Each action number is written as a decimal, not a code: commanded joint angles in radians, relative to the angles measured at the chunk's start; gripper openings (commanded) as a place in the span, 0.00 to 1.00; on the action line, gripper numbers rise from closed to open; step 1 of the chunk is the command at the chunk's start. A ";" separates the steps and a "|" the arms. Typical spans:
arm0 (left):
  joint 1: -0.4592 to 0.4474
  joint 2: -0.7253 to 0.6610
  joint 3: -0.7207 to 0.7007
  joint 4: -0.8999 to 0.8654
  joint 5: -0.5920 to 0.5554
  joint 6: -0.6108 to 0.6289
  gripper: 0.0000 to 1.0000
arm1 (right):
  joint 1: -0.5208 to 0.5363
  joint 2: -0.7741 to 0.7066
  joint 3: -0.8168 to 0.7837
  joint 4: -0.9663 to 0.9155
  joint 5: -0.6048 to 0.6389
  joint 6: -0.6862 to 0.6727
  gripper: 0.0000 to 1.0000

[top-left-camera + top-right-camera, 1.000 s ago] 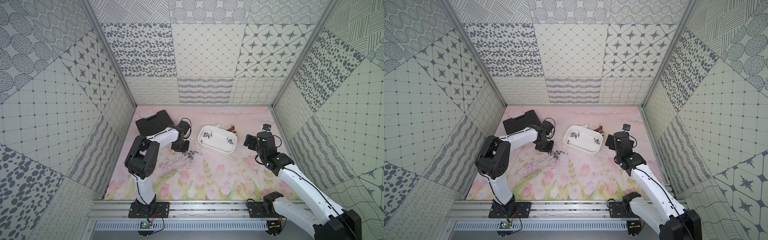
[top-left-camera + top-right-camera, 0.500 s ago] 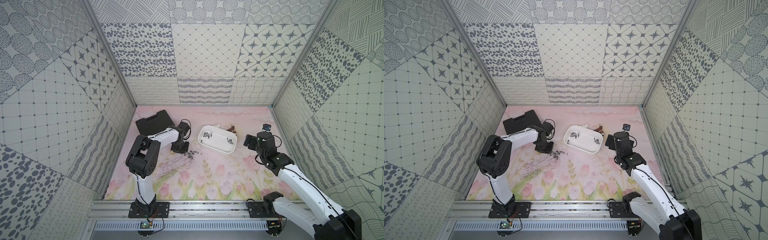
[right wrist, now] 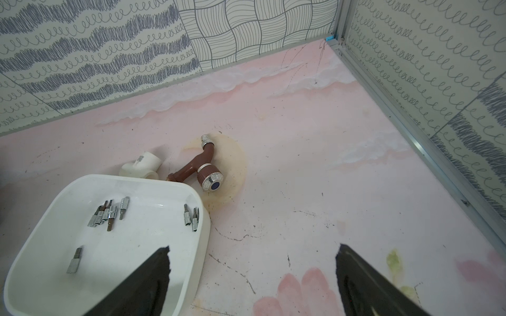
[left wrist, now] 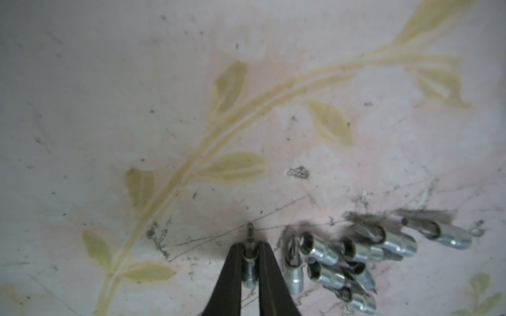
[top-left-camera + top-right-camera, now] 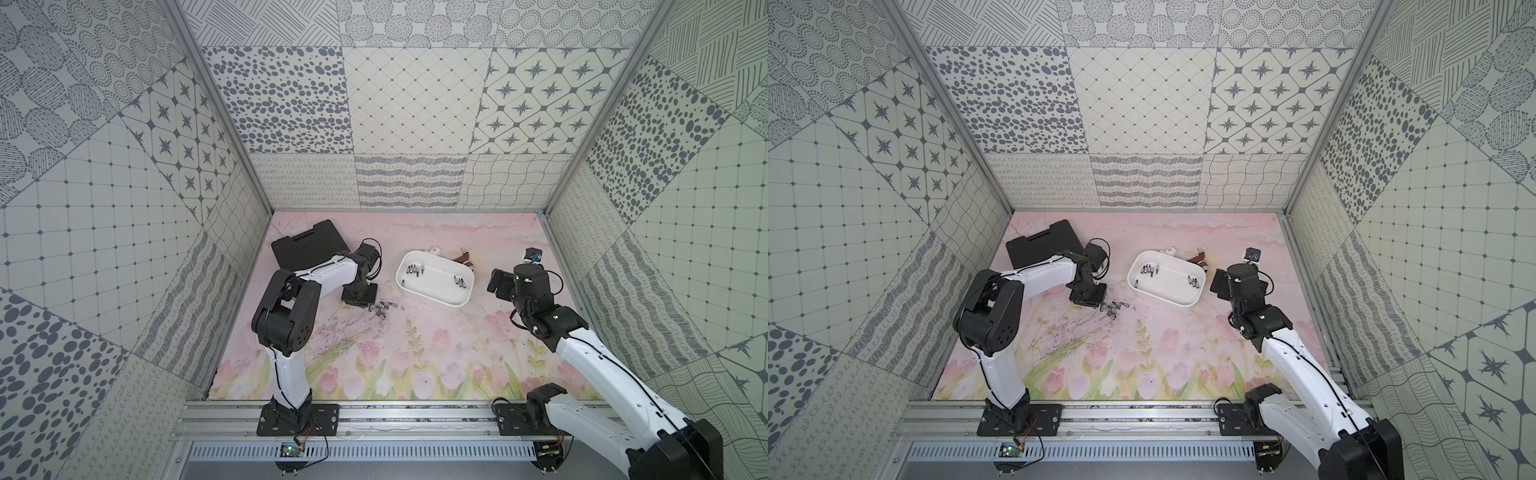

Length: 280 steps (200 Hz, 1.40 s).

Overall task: Put the bit on the desktop into the storage box
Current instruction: Pick up the screwdriver bit from the center of the board.

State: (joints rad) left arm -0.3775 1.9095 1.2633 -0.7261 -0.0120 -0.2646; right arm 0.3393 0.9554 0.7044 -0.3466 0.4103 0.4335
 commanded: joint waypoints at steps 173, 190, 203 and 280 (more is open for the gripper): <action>-0.099 -0.190 0.205 -0.161 0.012 -0.028 0.12 | -0.006 -0.007 0.003 0.029 -0.015 0.010 0.96; -0.143 -0.156 0.269 -0.178 0.002 -0.026 0.11 | -0.006 -0.005 0.007 0.029 -0.017 0.010 0.97; -0.172 -0.125 0.317 -0.190 0.000 -0.025 0.11 | -0.006 -0.005 0.007 0.029 -0.020 0.011 0.96; -0.267 0.066 0.550 -0.225 0.021 -0.027 0.11 | -0.006 -0.013 0.005 0.030 -0.015 0.007 0.97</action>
State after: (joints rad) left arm -0.6121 1.9064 1.7283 -0.8898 -0.0071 -0.2855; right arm 0.3378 0.9554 0.7044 -0.3470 0.4004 0.4370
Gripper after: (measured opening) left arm 0.138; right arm 0.965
